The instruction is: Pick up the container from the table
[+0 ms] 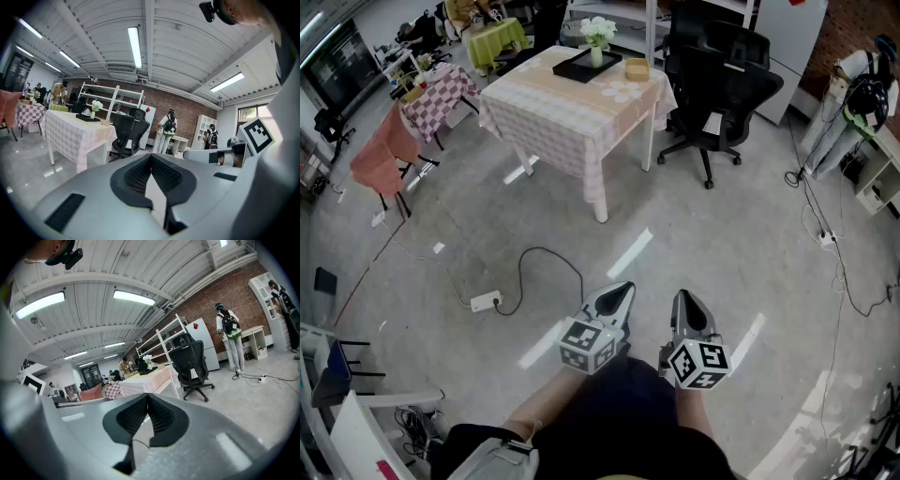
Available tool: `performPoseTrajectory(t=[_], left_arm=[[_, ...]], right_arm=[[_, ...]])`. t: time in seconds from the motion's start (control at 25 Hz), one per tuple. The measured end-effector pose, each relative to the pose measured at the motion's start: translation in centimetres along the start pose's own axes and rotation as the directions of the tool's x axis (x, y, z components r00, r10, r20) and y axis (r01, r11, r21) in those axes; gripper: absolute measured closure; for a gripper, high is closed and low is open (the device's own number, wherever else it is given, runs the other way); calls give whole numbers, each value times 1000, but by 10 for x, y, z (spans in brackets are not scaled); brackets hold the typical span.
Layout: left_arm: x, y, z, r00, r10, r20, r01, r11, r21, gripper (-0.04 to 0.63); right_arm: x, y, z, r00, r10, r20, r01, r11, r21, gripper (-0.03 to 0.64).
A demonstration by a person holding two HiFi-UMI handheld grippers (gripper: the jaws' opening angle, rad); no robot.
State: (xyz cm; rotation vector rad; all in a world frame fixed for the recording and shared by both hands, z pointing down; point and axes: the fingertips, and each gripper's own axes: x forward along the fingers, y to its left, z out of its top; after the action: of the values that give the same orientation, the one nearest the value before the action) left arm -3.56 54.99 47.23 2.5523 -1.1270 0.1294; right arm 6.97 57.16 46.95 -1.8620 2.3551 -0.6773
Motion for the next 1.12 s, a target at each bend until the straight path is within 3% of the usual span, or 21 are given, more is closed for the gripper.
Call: performPoseTrajectory(t=[0.6,1.12], left_arm=[[14,23,10,999,16,46,-15,1000,-28,586],[84,103,55,998,43,36,-42,999,-25,586]], right_arm=[[30,2,13,999,-13,34,13,1000,25,612],[144,1,45,999,42,23,-43,998,51,612]])
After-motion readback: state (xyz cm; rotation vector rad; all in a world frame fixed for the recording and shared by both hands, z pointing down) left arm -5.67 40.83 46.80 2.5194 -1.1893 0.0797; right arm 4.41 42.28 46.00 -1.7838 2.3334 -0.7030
